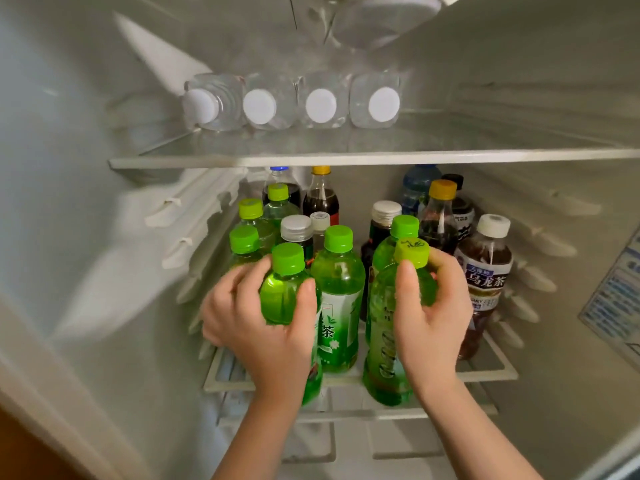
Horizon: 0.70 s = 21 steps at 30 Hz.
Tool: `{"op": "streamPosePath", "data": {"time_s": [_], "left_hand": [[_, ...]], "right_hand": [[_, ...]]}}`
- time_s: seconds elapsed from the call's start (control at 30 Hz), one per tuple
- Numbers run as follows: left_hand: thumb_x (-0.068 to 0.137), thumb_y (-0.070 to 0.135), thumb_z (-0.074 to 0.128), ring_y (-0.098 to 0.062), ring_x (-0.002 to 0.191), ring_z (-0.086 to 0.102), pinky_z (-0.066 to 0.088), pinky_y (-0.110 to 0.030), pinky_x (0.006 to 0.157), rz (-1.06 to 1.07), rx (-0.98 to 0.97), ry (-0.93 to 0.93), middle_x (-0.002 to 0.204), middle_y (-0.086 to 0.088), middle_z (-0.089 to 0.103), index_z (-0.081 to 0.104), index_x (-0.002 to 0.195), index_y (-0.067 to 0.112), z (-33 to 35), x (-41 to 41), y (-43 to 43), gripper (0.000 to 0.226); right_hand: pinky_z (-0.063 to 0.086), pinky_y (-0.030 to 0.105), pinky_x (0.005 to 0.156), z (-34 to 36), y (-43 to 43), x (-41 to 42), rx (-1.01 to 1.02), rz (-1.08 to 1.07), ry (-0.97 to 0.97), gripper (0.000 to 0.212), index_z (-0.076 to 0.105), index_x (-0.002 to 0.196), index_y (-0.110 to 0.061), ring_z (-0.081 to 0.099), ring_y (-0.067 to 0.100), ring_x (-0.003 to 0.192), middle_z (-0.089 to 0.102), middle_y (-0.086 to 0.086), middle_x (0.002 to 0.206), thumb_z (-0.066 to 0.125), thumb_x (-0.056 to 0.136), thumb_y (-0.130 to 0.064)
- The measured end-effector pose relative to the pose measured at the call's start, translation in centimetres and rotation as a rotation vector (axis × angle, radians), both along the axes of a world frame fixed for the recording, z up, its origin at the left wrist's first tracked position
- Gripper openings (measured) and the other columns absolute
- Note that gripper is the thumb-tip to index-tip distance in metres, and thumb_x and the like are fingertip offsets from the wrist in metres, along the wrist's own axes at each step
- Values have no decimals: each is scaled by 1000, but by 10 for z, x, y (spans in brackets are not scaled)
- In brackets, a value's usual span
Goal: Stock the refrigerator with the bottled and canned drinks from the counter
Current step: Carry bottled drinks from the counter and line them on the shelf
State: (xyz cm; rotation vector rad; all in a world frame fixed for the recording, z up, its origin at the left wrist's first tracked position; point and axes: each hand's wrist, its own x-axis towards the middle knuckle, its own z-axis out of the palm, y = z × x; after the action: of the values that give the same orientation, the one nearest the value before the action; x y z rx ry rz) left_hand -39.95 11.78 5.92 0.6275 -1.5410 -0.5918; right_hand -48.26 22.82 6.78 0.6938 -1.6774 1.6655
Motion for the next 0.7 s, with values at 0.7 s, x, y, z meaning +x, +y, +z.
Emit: {"op": "streamPosePath", "data": {"time_s": [0.7], "left_hand": [[55,82,60,-13,140,12,13,-37,115,-49,57,-59,152,-9,18,9,148,12,-62,-14,-35,127]], "right_hand": [[31,30,106,-50,-18,-14,72,-73,42,51,41,131,-10,43,16,121,47,2,127,43,88,-39]]}}
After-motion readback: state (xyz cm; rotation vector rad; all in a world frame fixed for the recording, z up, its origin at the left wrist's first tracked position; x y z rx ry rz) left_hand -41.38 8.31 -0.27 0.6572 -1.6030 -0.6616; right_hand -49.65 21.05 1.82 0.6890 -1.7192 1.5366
